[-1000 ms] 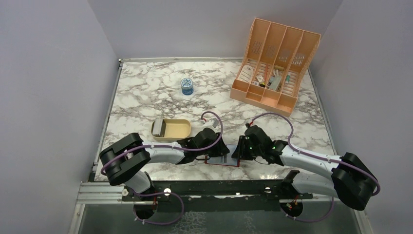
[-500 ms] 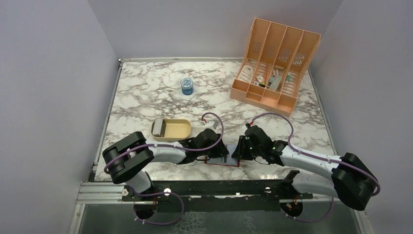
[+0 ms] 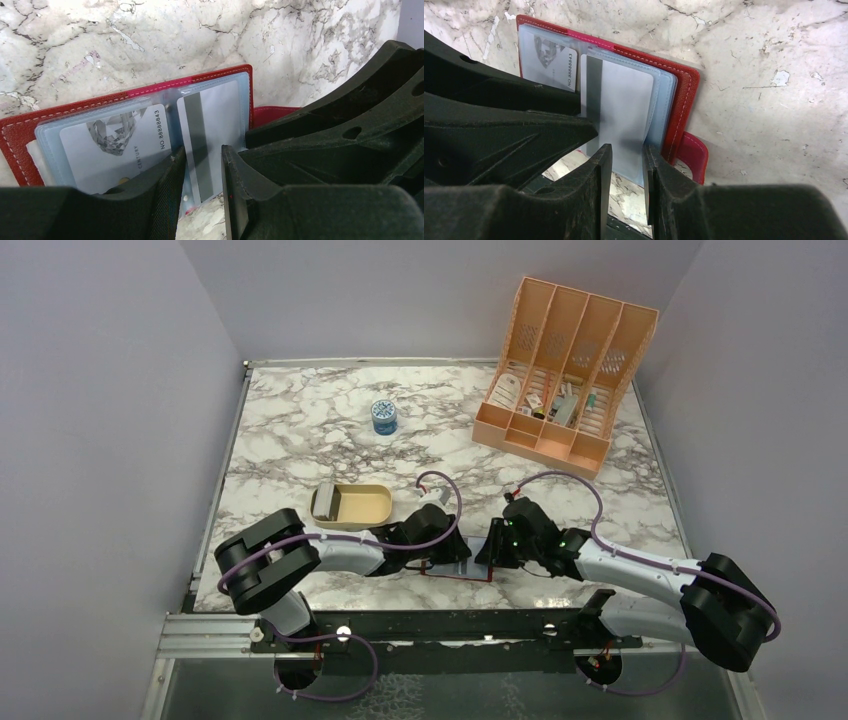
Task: Put the credit cards into the card holder
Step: Insert the credit card into the card holder.
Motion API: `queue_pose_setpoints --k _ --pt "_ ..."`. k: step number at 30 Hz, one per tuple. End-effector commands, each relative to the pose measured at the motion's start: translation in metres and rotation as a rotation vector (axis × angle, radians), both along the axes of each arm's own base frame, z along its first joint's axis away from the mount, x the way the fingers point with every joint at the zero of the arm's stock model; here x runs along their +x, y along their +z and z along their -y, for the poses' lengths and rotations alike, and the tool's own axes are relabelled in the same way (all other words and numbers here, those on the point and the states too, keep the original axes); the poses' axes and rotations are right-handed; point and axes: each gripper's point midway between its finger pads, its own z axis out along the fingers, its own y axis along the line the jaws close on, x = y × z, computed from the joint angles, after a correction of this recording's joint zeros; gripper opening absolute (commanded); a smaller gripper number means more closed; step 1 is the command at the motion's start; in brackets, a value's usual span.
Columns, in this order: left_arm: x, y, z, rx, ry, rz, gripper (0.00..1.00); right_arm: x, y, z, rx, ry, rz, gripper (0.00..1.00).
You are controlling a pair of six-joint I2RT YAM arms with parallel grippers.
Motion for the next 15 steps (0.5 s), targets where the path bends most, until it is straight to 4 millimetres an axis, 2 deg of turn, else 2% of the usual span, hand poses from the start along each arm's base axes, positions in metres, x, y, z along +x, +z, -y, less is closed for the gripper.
queue_pose_setpoints --k 1,8,15 --pt "-0.001 0.02 0.013 -0.068 -0.019 0.02 0.34 0.0 0.006 -0.009 0.052 0.022 0.024 0.3" --pt "0.001 0.027 0.001 -0.058 0.014 0.049 0.36 0.002 0.006 -0.004 0.038 0.0 0.031 0.3" --pt "0.013 0.034 -0.021 0.091 0.057 0.105 0.38 -0.001 0.002 -0.003 0.034 0.0 0.018 0.3"
